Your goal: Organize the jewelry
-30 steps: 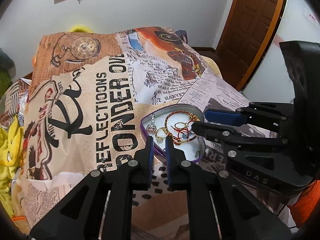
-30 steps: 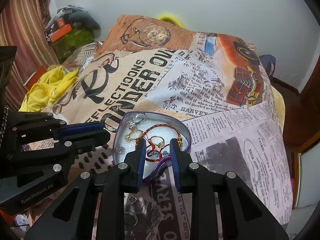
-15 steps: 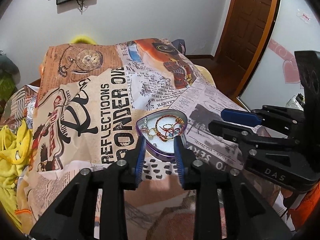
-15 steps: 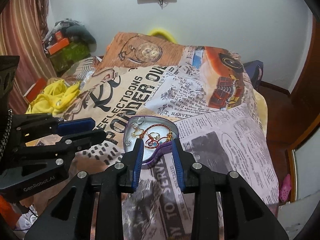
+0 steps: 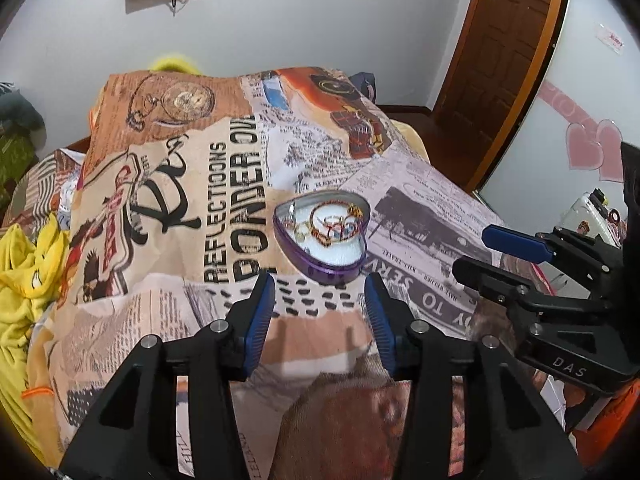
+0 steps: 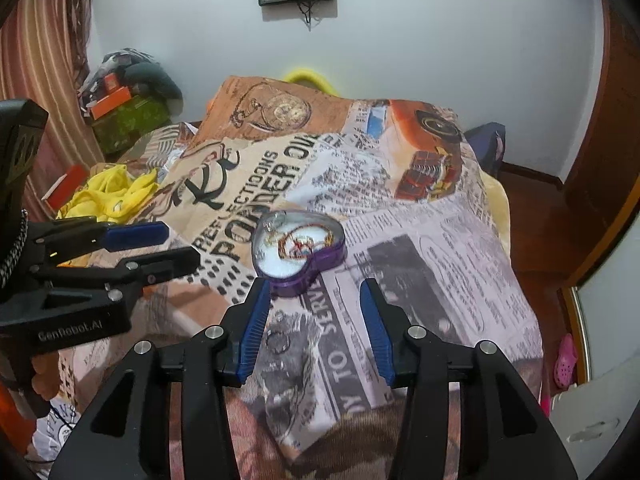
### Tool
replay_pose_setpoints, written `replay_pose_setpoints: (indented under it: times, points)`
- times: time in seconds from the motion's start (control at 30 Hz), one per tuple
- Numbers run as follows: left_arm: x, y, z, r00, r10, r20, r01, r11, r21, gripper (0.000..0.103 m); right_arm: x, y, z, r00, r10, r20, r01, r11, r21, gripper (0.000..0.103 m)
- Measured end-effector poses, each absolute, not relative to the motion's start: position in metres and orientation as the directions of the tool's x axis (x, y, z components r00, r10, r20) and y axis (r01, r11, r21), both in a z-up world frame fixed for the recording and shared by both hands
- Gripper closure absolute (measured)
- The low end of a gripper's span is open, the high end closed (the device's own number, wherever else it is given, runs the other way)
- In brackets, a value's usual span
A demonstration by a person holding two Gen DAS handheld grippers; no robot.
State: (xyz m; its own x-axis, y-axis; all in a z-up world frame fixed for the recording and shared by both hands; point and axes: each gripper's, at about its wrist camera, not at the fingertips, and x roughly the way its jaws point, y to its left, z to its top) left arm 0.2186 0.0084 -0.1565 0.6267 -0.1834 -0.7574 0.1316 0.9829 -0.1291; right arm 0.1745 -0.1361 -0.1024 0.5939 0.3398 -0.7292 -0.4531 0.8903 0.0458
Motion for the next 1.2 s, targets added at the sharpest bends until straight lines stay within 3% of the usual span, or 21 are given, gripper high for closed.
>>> replay_pose_setpoints:
  times: [0.4, 1.0, 1.2]
  points:
    - [0.217, 0.0, -0.193, 0.551, -0.187, -0.814, 0.15, 0.981, -0.123, 0.057, 0.173, -0.142, -0.154, 0.499, 0.29, -0.817, -0.44, 0.897, 0.05, 0.06]
    - [0.22, 0.008, -0.208, 0.532, -0.182, -0.827, 0.138, 0.982, -0.127, 0.057, 0.173, -0.107, -0.172, 0.425, 0.353, -0.834, -0.526, 0.846, 0.09, 0.06]
    - [0.222, 0.008, -0.211, 0.535, -0.185, -0.824, 0.144, 0.981, -0.126, 0.057, 0.173, -0.101, -0.176, 0.454, 0.314, -0.834, -0.537, 0.843, 0.025, 0.083]
